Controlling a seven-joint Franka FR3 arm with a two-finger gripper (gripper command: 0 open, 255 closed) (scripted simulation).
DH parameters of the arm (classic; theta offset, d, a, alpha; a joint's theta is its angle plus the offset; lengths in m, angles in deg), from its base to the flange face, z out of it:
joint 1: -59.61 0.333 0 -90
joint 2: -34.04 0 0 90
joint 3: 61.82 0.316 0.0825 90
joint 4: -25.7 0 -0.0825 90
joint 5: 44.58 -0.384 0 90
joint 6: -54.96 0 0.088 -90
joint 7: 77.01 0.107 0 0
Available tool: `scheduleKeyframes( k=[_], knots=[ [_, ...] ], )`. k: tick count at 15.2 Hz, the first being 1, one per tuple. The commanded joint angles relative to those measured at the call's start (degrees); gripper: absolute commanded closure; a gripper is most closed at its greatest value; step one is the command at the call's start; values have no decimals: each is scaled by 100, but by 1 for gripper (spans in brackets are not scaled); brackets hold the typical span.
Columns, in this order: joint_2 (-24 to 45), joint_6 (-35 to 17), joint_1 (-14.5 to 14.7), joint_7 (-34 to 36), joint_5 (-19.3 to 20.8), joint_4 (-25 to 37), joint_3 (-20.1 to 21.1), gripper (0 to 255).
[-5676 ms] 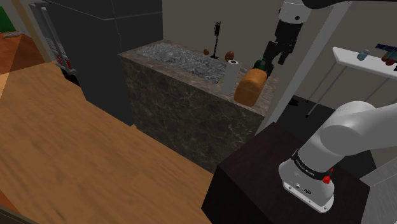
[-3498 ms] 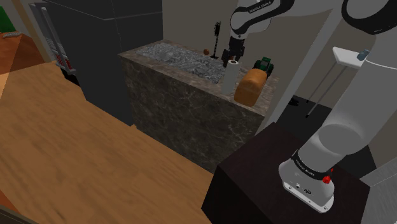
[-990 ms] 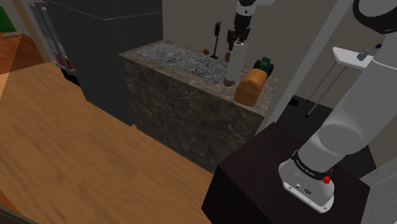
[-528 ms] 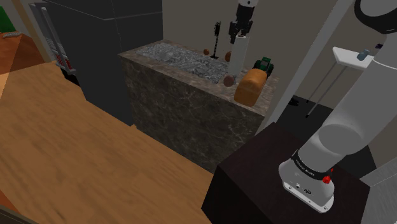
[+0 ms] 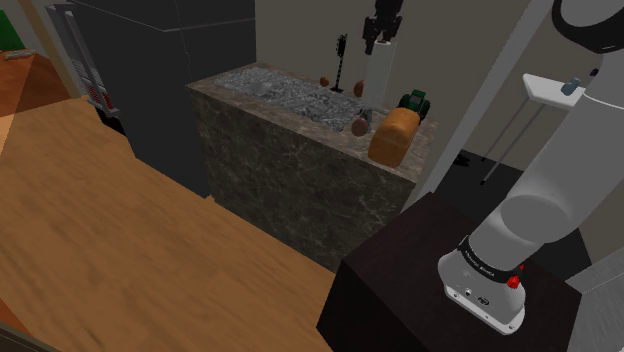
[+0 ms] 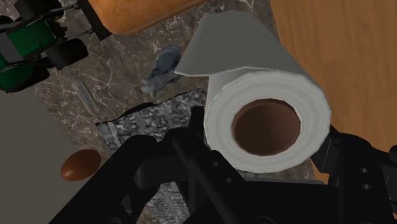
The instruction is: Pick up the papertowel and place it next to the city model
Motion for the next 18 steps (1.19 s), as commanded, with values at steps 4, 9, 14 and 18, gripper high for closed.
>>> scheduleKeyframes(
  k=[4,9,14,18],
  knots=[
    [74,411,-10,-27,-14,483,-6,255],
    [214,852,-25,-57,-38,1063,-13,255],
    [416,1327,-49,-92,-73,1739,-23,255],
    [623,1721,-78,-123,-108,2339,-32,255]
  ],
)
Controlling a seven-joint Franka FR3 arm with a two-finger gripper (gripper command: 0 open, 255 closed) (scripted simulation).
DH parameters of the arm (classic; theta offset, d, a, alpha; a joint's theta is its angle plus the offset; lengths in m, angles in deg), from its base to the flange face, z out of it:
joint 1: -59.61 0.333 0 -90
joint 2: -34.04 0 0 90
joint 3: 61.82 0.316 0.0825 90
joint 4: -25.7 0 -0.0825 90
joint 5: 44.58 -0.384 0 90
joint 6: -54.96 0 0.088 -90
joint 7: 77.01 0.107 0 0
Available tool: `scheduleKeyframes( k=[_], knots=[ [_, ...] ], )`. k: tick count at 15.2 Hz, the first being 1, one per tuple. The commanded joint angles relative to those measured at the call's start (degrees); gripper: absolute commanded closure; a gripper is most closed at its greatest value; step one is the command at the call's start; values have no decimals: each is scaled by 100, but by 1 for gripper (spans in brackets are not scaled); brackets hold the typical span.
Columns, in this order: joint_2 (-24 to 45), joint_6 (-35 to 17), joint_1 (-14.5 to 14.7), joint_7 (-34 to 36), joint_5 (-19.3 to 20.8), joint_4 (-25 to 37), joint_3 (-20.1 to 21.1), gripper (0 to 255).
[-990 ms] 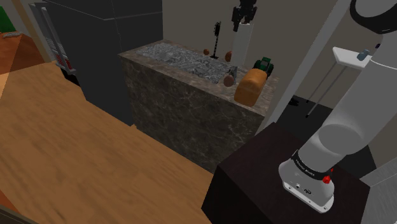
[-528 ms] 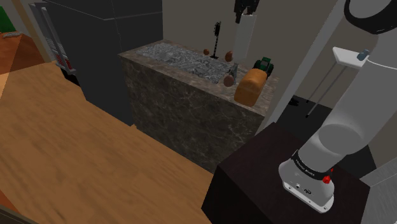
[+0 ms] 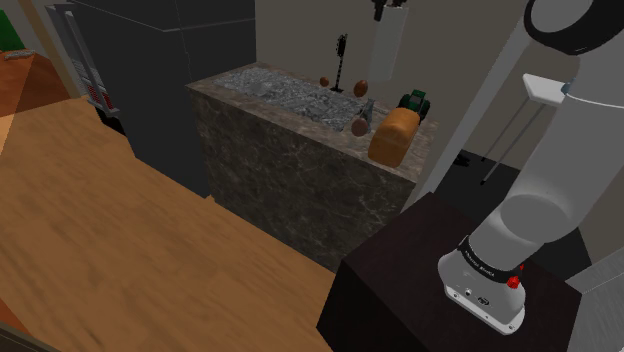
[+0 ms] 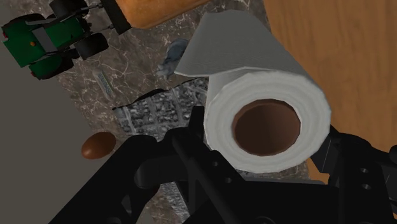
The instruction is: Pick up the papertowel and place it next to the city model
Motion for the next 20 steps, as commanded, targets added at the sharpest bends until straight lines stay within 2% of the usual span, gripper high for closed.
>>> scheduleKeyframes(
  k=[1,8,13,18,20],
  knots=[
    [119,-28,28,56,-10,85,22,255],
    [744,-752,260,465,-32,-34,171,255],
    [1392,-1115,401,720,-58,238,258,255],
    [2174,-1301,516,938,-86,824,328,255],
    [2118,-1492,526,944,-81,577,327,255]
  ],
)
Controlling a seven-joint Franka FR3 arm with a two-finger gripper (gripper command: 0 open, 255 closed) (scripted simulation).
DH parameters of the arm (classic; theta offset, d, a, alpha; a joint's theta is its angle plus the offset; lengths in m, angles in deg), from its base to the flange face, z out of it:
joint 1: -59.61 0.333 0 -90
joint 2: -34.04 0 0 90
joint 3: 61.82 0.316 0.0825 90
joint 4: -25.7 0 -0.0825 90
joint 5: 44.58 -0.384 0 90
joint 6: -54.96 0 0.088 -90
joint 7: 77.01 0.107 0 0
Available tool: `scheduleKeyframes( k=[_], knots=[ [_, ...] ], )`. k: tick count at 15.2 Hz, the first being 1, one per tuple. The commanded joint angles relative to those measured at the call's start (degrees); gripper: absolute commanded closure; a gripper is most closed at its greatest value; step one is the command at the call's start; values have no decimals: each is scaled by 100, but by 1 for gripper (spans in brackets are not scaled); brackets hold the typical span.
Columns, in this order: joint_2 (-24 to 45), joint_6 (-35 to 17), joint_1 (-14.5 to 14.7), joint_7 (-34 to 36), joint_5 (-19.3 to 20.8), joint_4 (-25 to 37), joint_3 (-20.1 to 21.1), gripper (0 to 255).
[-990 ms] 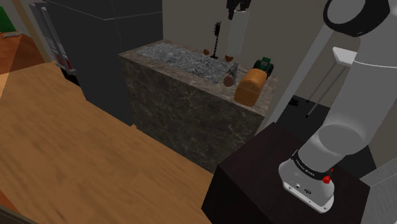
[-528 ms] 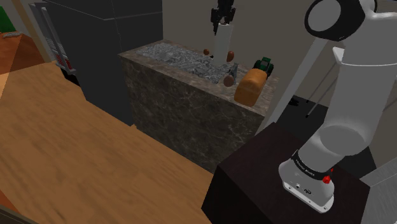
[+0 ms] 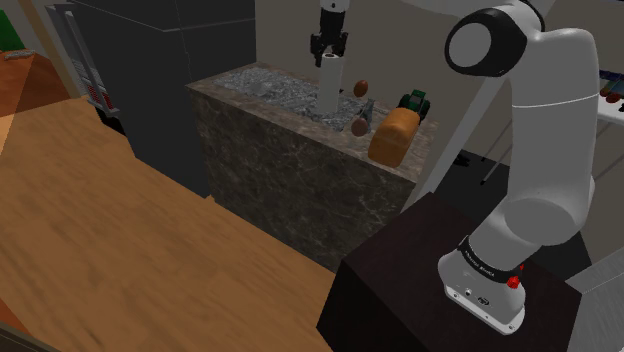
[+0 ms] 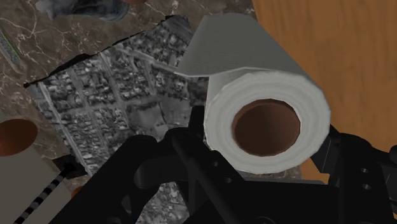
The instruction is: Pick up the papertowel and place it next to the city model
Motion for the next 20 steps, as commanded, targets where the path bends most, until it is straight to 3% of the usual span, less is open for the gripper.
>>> scheduleKeyframes(
  k=[1,12,20],
  knots=[
    [-9,-188,15,19,3,-192,3,255],
    [-96,-1089,45,49,14,-1181,6,255],
    [-52,-1510,52,63,13,-1559,10,255]
  ],
)
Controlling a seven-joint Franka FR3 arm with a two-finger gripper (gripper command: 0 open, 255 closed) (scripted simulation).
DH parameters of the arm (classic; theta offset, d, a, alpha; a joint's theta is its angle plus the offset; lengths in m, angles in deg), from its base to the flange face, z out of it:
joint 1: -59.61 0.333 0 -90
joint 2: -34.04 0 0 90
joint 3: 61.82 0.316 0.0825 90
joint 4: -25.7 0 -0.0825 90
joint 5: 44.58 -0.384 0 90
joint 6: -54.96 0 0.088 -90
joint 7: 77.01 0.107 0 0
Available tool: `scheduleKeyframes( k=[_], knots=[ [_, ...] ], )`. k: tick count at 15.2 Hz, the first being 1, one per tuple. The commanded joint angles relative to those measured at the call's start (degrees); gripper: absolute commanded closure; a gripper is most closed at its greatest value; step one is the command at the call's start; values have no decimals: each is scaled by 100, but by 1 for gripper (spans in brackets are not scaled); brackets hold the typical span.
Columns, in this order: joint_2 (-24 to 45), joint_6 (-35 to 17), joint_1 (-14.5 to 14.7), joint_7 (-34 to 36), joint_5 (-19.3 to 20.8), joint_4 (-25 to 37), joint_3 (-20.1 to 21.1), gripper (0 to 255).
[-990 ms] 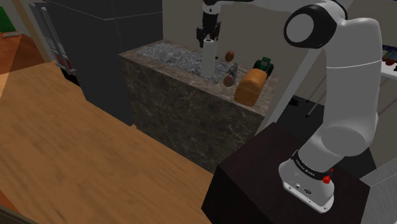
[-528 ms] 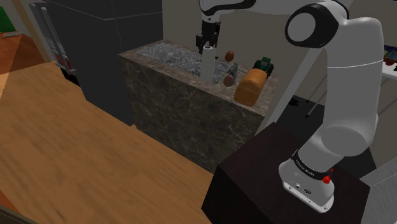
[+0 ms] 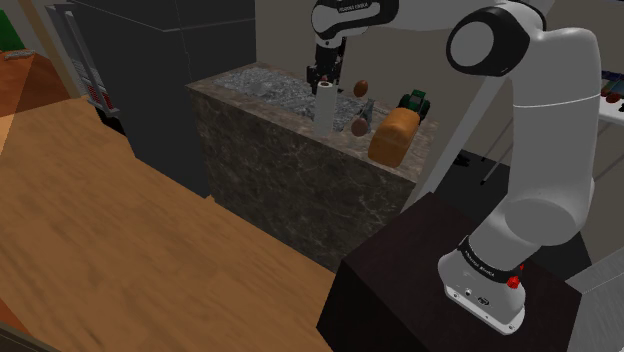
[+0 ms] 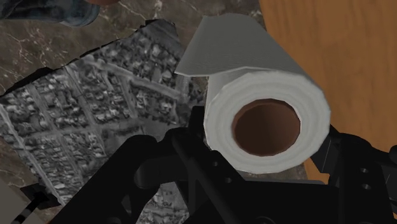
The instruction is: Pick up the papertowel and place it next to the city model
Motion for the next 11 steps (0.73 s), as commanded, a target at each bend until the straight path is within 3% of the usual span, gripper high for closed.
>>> scheduleKeyframes(
  k=[1,5,6,11],
  knots=[
    [7,-9,1,3,0,1,1,255],
    [7,-9,1,3,0,1,1,255],
    [7,-10,1,3,0,1,1,0],
    [7,-10,1,3,0,1,1,0]
  ],
)
